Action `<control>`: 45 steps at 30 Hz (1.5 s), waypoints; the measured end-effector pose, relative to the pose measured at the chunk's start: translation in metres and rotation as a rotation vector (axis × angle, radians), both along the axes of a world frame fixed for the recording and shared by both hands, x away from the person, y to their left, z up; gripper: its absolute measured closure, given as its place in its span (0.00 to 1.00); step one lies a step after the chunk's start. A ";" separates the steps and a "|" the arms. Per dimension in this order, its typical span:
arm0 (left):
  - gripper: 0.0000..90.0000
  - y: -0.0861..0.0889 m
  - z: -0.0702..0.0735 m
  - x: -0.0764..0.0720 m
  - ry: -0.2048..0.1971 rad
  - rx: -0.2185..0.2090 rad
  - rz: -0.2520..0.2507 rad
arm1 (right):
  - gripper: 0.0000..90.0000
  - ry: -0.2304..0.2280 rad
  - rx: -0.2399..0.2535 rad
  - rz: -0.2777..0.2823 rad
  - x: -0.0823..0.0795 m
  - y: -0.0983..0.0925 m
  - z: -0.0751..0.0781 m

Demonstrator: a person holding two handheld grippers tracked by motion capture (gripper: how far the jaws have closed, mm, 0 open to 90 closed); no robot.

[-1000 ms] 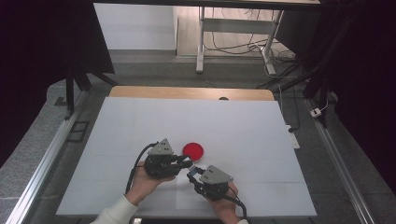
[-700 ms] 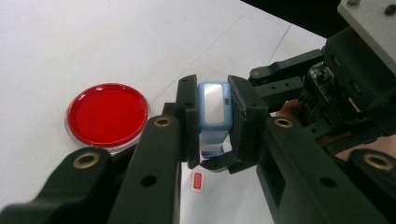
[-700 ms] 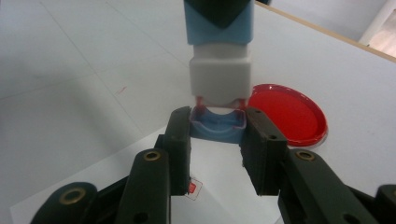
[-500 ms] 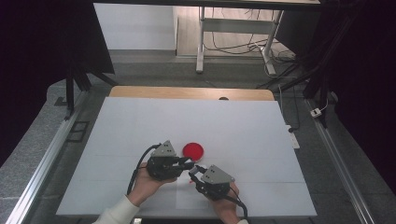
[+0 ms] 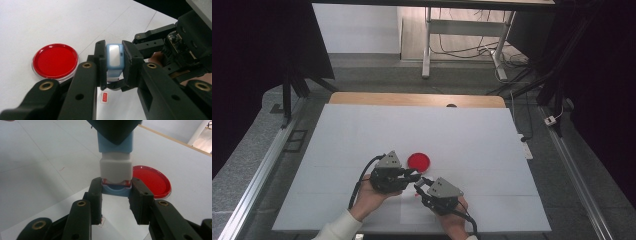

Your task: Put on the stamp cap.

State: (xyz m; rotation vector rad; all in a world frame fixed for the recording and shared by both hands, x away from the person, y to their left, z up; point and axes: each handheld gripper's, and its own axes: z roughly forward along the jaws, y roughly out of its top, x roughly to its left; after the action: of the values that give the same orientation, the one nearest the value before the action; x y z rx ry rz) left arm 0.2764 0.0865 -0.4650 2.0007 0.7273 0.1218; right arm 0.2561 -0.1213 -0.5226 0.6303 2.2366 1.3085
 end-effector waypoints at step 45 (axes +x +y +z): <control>0.84 -0.001 -0.006 0.003 0.060 -0.052 0.007 | 0.71 -0.070 -0.028 -0.032 -0.005 -0.001 -0.001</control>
State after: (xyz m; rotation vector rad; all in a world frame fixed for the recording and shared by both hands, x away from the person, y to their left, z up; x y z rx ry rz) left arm 0.2795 0.0856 -0.4708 1.9594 0.7675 0.0467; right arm 0.2510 -0.1224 -0.5235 0.5984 2.1765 1.2626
